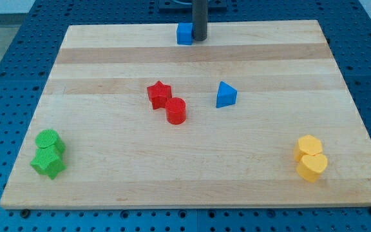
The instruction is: Move the blue triangle towards the top center
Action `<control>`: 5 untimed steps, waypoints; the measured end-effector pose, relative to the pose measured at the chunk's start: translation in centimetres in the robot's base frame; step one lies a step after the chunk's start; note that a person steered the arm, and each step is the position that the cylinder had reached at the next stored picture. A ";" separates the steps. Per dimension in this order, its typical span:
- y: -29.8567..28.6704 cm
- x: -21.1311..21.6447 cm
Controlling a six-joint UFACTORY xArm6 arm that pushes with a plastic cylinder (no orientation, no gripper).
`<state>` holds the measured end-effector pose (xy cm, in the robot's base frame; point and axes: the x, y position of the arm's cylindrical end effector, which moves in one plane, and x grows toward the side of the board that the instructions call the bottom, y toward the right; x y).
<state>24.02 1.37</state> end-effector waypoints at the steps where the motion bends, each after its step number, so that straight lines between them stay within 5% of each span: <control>1: 0.0 0.0; 5: 5.1 0.7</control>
<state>24.73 6.46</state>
